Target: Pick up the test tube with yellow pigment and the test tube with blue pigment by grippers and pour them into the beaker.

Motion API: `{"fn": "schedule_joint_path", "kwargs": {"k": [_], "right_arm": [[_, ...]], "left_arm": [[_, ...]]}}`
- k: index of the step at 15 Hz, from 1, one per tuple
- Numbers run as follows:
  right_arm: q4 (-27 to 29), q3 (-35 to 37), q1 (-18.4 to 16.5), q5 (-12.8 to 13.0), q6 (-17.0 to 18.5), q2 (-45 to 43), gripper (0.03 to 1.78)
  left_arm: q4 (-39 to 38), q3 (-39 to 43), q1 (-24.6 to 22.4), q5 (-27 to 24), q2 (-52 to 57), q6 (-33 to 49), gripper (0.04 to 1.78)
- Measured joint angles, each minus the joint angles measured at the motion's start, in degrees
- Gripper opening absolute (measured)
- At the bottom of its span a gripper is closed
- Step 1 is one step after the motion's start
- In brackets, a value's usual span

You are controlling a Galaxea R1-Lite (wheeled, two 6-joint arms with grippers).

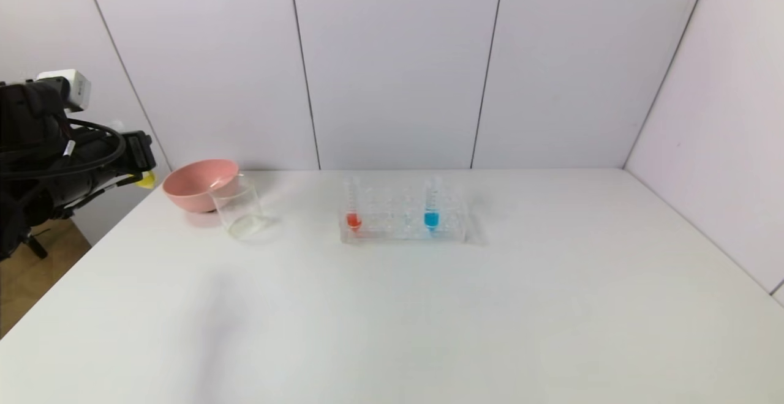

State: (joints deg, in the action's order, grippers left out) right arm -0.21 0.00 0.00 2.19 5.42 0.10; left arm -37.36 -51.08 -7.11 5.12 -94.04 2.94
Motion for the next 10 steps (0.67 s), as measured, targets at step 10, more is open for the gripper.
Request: {"fn": "schedule_joint_path", "kwargs": {"k": [10], "right_arm": [[0.0, 0.0, 0.0, 0.0, 0.0, 0.0, 1.71]], "left_arm": [[23.8, -14.1, -4.3, -19.9, 0.3, -22.9, 0.54]]}}
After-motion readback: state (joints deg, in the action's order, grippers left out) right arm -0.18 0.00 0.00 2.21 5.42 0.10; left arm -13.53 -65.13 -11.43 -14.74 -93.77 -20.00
